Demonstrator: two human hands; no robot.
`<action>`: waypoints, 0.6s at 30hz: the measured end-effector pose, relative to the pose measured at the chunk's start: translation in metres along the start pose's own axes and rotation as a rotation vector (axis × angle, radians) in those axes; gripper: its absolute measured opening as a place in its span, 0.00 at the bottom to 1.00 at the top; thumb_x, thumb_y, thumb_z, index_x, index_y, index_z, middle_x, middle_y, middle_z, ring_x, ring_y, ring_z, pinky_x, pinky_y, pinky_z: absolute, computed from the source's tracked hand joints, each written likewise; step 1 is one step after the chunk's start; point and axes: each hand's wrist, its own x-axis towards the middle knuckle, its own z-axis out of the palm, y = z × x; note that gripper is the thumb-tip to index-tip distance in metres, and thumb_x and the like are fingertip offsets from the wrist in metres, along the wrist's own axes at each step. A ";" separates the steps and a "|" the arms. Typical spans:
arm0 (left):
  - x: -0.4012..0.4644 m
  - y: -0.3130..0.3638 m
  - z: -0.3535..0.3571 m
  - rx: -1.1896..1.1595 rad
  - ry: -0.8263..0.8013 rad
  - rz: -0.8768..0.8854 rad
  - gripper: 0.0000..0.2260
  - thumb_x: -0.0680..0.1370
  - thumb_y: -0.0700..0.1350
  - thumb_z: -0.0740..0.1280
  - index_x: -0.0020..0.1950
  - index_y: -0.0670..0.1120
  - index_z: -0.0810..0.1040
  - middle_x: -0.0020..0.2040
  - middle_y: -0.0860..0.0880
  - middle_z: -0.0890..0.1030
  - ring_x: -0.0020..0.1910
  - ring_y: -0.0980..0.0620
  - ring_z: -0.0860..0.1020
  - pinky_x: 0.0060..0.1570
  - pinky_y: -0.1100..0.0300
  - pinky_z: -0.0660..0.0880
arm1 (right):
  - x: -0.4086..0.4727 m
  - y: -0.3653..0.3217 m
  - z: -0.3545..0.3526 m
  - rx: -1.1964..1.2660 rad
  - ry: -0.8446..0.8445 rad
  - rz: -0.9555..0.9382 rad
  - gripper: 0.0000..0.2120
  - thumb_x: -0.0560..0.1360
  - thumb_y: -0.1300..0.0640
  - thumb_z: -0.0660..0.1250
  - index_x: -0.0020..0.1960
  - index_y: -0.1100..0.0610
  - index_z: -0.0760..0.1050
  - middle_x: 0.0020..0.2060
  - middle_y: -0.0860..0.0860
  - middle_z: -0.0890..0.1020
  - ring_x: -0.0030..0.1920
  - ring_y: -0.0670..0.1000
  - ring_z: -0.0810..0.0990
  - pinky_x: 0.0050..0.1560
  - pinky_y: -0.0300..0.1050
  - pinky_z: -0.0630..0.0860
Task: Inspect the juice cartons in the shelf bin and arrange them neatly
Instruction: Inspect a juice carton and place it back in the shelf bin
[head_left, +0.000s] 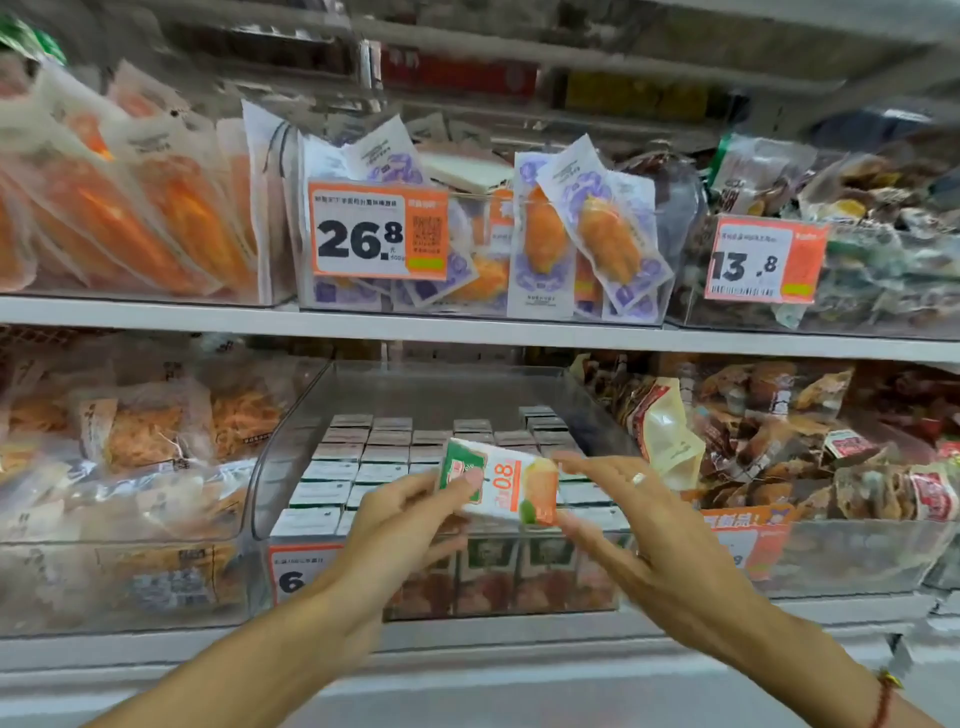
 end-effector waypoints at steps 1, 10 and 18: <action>0.013 0.005 0.003 0.007 0.014 0.017 0.09 0.76 0.50 0.70 0.52 0.48 0.83 0.46 0.52 0.87 0.46 0.60 0.84 0.39 0.69 0.79 | 0.007 0.010 -0.001 -0.073 0.064 -0.002 0.30 0.76 0.29 0.49 0.70 0.44 0.69 0.60 0.37 0.72 0.62 0.40 0.70 0.57 0.37 0.69; 0.153 0.020 0.037 0.574 0.275 0.342 0.18 0.75 0.54 0.71 0.64 0.53 0.76 0.61 0.49 0.80 0.59 0.45 0.78 0.58 0.52 0.75 | 0.034 0.088 0.021 -0.523 0.367 -0.005 0.25 0.78 0.50 0.53 0.67 0.63 0.74 0.69 0.58 0.74 0.72 0.58 0.67 0.71 0.54 0.60; 0.209 0.024 0.038 1.397 0.058 0.528 0.24 0.77 0.56 0.68 0.72 0.57 0.67 0.70 0.52 0.72 0.65 0.46 0.74 0.59 0.53 0.72 | 0.037 0.097 0.031 -0.497 0.436 -0.060 0.21 0.78 0.52 0.55 0.63 0.60 0.77 0.66 0.57 0.76 0.72 0.58 0.67 0.71 0.58 0.61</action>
